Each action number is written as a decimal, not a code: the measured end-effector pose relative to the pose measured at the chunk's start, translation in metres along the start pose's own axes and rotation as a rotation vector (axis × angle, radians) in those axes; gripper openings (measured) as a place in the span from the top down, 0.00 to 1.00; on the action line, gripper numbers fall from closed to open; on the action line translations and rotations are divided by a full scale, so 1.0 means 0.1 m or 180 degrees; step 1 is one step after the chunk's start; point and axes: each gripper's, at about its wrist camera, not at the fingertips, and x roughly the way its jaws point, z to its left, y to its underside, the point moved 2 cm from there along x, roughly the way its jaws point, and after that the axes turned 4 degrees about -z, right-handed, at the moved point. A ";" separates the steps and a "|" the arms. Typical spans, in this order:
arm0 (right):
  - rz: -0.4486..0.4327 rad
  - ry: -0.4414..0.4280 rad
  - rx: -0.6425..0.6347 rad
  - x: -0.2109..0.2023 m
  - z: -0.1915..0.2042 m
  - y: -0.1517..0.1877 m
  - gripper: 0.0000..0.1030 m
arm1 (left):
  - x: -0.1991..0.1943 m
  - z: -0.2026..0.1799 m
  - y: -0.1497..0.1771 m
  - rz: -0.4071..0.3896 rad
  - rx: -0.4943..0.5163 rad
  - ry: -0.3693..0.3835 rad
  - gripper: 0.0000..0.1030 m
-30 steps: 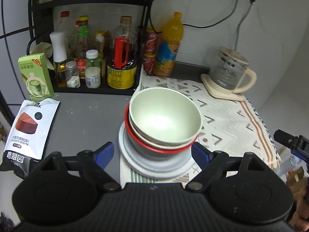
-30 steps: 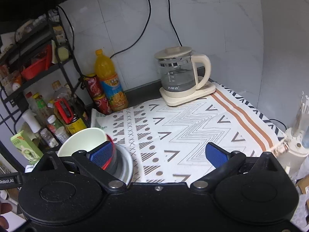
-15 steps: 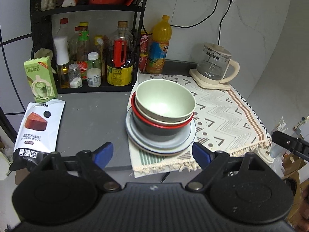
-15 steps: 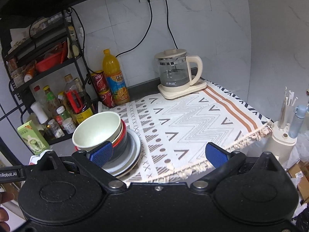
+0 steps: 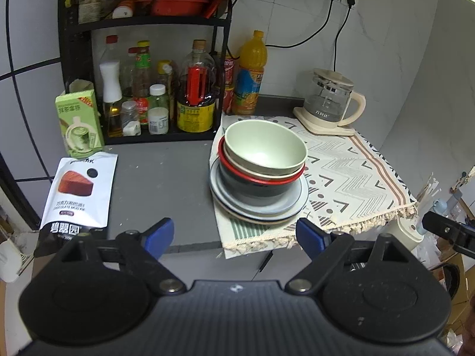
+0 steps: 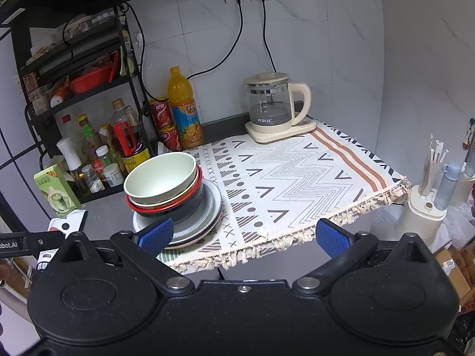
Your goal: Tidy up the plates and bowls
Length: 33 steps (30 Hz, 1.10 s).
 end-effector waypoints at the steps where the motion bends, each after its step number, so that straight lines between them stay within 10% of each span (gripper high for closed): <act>1: 0.0006 -0.0008 0.0003 -0.02 0.01 0.01 0.00 | 0.00 0.02 0.02 0.0011 -0.0012 -0.0003 0.15; 33: 0.0109 -0.0124 -0.0027 -0.11 0.20 0.17 0.00 | -0.19 0.17 0.14 0.0040 -0.0060 -0.0061 0.15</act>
